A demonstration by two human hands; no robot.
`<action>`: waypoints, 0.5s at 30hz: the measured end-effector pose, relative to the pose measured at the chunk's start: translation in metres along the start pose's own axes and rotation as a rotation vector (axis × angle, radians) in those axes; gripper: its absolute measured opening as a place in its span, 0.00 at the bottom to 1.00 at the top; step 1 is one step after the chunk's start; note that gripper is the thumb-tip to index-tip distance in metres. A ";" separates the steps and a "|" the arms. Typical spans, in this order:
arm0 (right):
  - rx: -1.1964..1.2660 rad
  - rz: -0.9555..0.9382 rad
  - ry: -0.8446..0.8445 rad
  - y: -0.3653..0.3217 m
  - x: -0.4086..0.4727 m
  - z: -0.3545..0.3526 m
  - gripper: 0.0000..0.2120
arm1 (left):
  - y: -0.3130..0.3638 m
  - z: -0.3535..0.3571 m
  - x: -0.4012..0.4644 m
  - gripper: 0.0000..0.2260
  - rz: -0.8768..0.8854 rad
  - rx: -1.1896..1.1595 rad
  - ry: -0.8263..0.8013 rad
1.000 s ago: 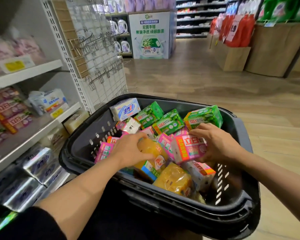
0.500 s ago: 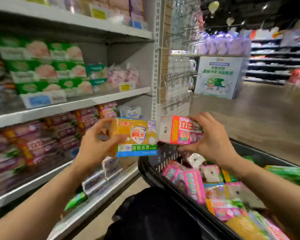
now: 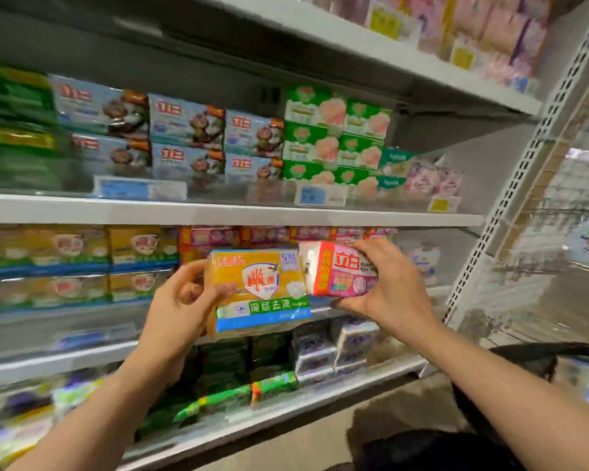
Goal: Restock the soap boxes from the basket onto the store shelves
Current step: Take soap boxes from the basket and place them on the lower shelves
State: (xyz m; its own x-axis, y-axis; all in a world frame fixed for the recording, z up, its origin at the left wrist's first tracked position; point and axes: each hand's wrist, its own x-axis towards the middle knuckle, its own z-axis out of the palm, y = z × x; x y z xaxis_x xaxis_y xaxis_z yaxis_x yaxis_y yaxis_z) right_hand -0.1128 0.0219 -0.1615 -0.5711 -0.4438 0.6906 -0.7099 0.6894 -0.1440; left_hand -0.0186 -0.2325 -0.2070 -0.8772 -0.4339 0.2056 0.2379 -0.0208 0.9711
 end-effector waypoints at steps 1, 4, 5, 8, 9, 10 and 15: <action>0.002 0.007 -0.009 -0.003 0.003 0.013 0.40 | -0.001 -0.008 0.002 0.09 -0.029 0.025 0.007; -0.013 -0.043 -0.096 -0.002 0.004 0.048 0.39 | -0.013 -0.039 0.012 0.15 -0.111 0.151 0.053; -0.020 -0.069 -0.115 0.001 0.003 0.059 0.38 | -0.016 -0.048 0.014 0.18 -0.142 0.190 0.071; -0.100 -0.109 -0.075 0.011 0.000 0.086 0.37 | -0.021 -0.068 0.018 0.25 -0.206 0.300 0.086; -0.121 -0.091 -0.031 0.013 0.001 0.092 0.36 | -0.024 -0.074 0.020 0.27 -0.212 0.325 0.083; -0.117 -0.056 0.010 0.014 0.002 0.097 0.34 | -0.026 -0.079 0.022 0.29 -0.219 0.336 0.076; -0.032 0.030 0.147 0.015 0.016 0.108 0.33 | -0.037 -0.088 0.034 0.21 -0.309 0.301 0.058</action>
State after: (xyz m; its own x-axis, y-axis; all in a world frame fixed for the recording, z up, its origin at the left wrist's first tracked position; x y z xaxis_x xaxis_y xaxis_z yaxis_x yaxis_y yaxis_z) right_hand -0.1775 -0.0369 -0.2289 -0.5236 -0.3352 0.7832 -0.6784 0.7202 -0.1453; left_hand -0.0202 -0.3257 -0.2464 -0.8611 -0.4987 -0.0989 -0.1718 0.1023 0.9798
